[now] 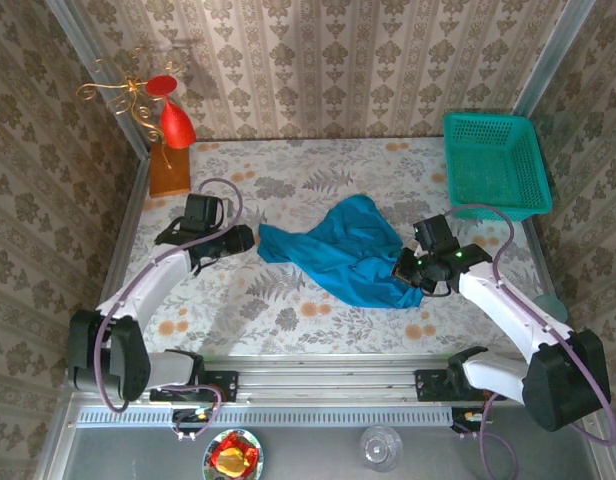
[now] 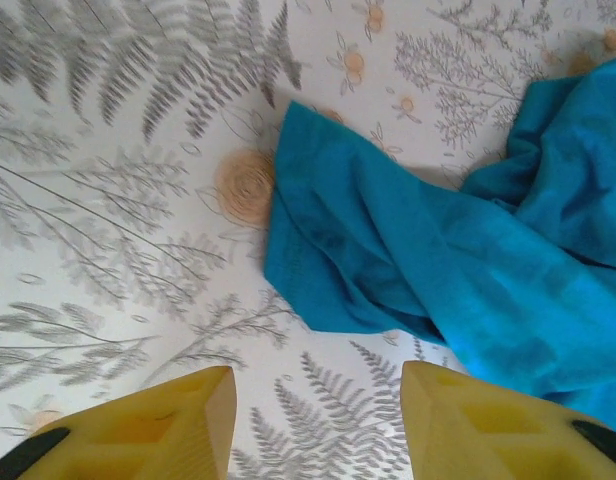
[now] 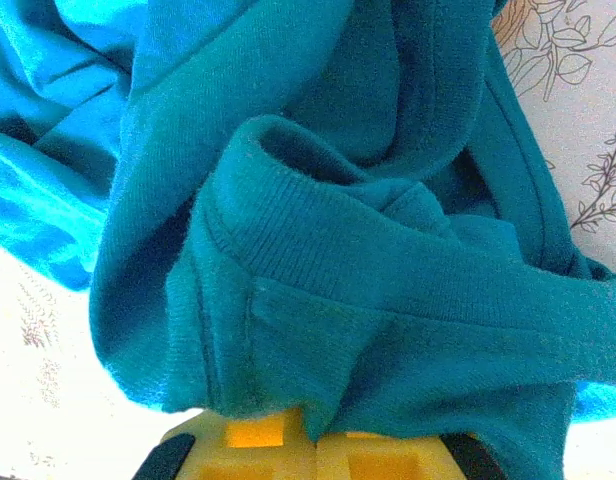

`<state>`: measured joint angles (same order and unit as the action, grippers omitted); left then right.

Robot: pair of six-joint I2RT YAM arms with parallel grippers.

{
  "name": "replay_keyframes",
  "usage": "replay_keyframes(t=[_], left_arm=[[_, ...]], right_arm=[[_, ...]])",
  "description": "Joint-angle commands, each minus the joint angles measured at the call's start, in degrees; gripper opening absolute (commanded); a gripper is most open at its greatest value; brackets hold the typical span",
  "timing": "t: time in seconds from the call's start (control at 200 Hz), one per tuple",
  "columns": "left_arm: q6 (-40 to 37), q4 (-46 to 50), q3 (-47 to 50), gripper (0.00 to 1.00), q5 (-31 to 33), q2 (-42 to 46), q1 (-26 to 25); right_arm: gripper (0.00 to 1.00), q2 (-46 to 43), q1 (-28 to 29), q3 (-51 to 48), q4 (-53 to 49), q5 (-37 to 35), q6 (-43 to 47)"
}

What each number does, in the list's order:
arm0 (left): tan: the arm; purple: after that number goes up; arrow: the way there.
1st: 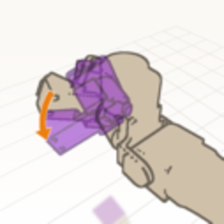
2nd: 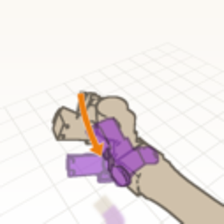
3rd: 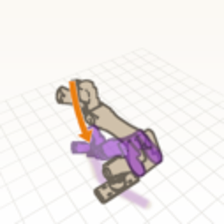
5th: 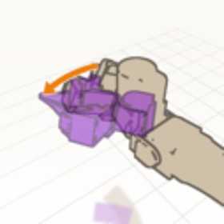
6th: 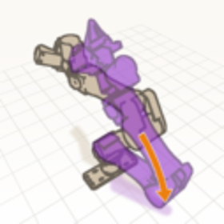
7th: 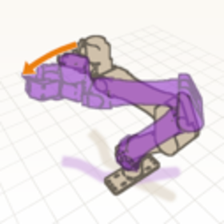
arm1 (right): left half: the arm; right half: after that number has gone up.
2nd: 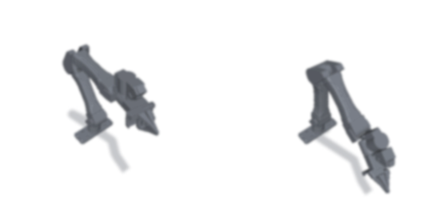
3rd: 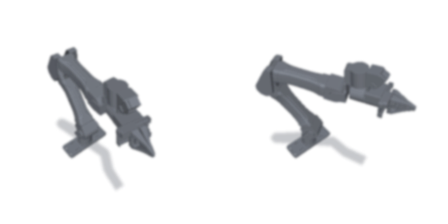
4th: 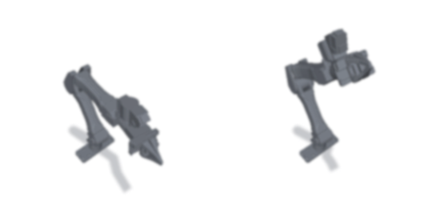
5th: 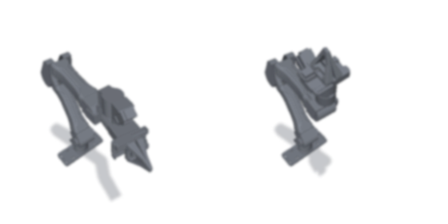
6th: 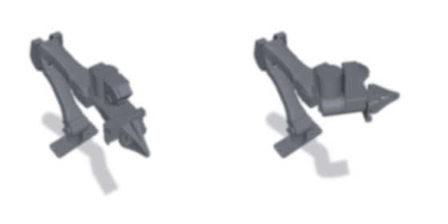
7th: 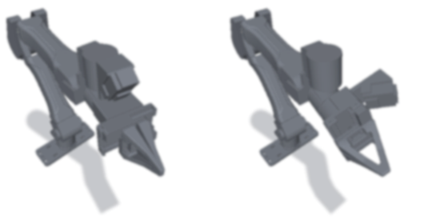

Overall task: Fold the inside-out t-shirt
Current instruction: Turn the T-shirt inside out at the center of the table.

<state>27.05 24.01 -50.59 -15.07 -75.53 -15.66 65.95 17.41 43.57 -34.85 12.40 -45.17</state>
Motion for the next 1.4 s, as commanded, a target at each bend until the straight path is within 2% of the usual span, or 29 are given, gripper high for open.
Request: replay_keyframes(t=[0.0, 0.11, 0.27, 0.35, 0.435, 0.485, 0.57, 0.87, 1.005, 1.06, 1.175, 1.24, 1.36, 1.395], left_arm=[[6.32, -3.12, -2.48, 0.49, -7.72, -5.07, 0.45], [3.01, -6.91, -5.23, 0.51, -11.11, -11.57, 0.84], [-4.57, -7.15, -11.13, 0.53, -10.89, -21.09, 3.39], [-5.14, -7.91, -13.74, 0.53, -14.93, -26.52, 5.82], [-4.04, -9.27, -16.61, 0.51, -22.24, -31.2, 7.64], [-3.68, -9.94, -17.73, 0.51, -25.99, -32.78, 7.9], [-3.61, -9.55, -19.01, 0.51, -28.35, -34.39, 7.84], [-2.99, -11.18, -17.58, 0.48, -31.09, -35.61, 7.41], [-3.06, -11.91, -17.27, 0.4, -31.35, -35.45, 6.97], [-3.14, -11.9, -17.19, 0.33, -30.73, -34.94, 6.92], [-3.11, -11.94, -16.98, 0.08, -27.8, -32.48, 6.96], [-2.67, -12.05, -17.13, 0.01, -25.97, -29.96, 7.28], [-3.61, -7.51, -20.18, 0.0, -22.18, -23.48, 8.58], [-5.08, -4.03, -21.9, 0.0, -18.03, -20.98, 8.54]], right_arm=[[0.0, 0.66, 0.03, 2.25, 0.71, -0.63, 0.85], [0.0, 0.6, 0.05, 3.0, 0.15, -0.87, 1.22], [0.0, 0.54, 0.07, 4.05, -0.47, -0.89, 1.75], [0.0, 0.36, 0.03, 4.34, -0.96, -0.8, 1.89], [0.0, -0.16, 0.06, 4.33, -1.08, -0.96, 1.58], [0.0, -0.35, 0.08, 4.41, -1.18, -1.07, 1.4], [0.0, -0.78, 0.09, 4.5, -1.43, -1.31, 1.14], [0.0, -0.89, 0.12, 4.42, -0.88, -1.44, 0.7], [0.0, -0.74, 0.09, 4.5, -0.92, -1.29, 0.7], [0.0, -1.0, 0.12, 4.55, -1.09, -1.49, 0.7], [0.0, -1.82, 0.12, 5.39, -1.4, -1.8, 0.61], [0.0, -2.52, 0.15, 7.04, -2.41, -2.56, 1.06], [0.0, -4.78, -0.63, 12.12, -5.97, -5.52, 2.89], [0.0, -5.59, -1.01, 13.82, -7.09, -6.37, 3.44]])
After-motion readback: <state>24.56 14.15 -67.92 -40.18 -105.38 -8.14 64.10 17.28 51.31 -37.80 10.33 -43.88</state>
